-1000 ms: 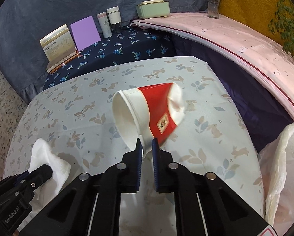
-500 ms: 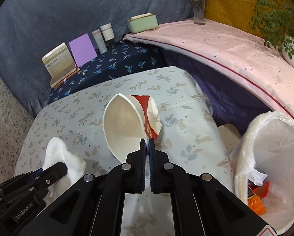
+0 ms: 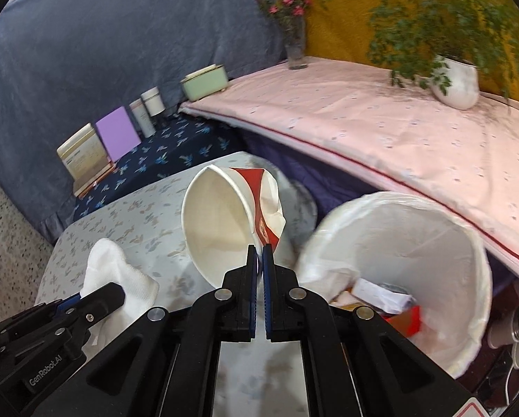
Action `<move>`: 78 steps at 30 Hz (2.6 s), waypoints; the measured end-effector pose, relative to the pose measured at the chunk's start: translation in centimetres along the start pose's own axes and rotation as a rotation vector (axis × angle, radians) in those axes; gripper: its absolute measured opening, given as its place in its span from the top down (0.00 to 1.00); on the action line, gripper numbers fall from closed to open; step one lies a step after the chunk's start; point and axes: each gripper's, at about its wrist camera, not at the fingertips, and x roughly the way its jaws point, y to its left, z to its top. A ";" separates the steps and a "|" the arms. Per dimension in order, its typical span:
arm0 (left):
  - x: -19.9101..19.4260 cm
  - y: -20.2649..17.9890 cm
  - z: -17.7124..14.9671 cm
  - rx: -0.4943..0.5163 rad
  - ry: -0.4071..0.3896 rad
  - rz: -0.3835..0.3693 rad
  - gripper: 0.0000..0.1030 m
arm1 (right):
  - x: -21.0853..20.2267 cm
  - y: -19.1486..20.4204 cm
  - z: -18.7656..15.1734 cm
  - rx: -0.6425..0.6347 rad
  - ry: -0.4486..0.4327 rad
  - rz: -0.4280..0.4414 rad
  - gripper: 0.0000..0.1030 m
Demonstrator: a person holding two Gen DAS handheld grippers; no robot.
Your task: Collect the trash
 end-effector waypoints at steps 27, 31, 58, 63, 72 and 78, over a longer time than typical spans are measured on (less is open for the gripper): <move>4.0 -12.5 -1.7 0.153 0.052 -0.152 0.55 | -4.3 -12.8 -2.3 0.171 -0.038 -0.106 0.94; 3.8 -12.3 -1.5 0.152 0.035 -0.133 0.46 | -4.6 -12.6 -2.1 0.169 -0.046 -0.104 0.91; 0.9 -8.8 -2.0 0.120 -0.028 -0.010 0.39 | -7.0 -9.4 -2.9 0.078 -0.056 -0.109 0.54; 0.4 -8.1 -2.5 0.122 -0.032 0.019 0.39 | -7.6 -8.7 -3.6 0.049 -0.041 -0.116 0.51; -0.3 -6.8 -3.6 0.114 -0.034 0.086 0.28 | -8.5 -7.6 -4.7 0.007 -0.030 -0.135 0.39; -0.8 -6.1 -4.5 0.112 -0.038 0.122 0.21 | -8.9 -7.2 -5.6 -0.004 -0.021 -0.153 0.30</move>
